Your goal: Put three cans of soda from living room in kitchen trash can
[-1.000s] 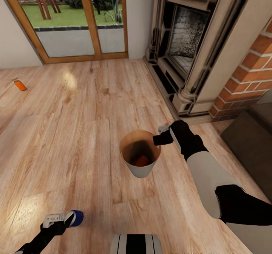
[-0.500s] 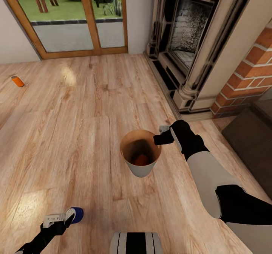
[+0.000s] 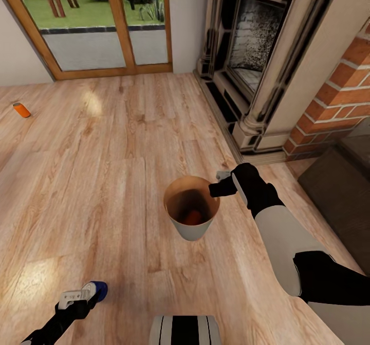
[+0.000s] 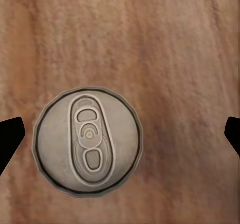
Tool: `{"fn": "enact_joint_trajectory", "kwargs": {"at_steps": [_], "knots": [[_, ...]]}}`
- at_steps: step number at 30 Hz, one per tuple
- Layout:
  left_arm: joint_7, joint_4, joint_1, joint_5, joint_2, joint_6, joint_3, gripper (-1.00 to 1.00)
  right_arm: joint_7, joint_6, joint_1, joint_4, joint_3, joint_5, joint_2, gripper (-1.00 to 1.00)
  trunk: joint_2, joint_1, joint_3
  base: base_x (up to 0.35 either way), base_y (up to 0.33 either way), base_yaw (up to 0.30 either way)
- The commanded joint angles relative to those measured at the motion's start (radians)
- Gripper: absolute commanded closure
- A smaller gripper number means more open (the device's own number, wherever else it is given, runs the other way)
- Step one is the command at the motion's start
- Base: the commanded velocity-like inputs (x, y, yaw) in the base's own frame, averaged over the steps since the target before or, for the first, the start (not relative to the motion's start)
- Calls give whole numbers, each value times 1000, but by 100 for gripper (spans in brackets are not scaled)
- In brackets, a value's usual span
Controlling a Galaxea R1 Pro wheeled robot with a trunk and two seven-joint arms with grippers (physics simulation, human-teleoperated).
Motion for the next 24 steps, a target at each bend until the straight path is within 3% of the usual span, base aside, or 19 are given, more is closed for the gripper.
{"fn": "enact_joint_trajectory", "kwargs": {"at_steps": [1, 24], "knots": [[0, 0, 0, 0, 0, 0, 0, -100, 8, 5, 0, 0, -1, -29, 0, 100, 0, 0, 0, 0, -22, 0], [4, 2, 0, 3, -1, 2, 0, -100, 8, 5, 2, 0, 4, -28, 2, 100, 0, 0, 0, 25, 31, 0]]}}
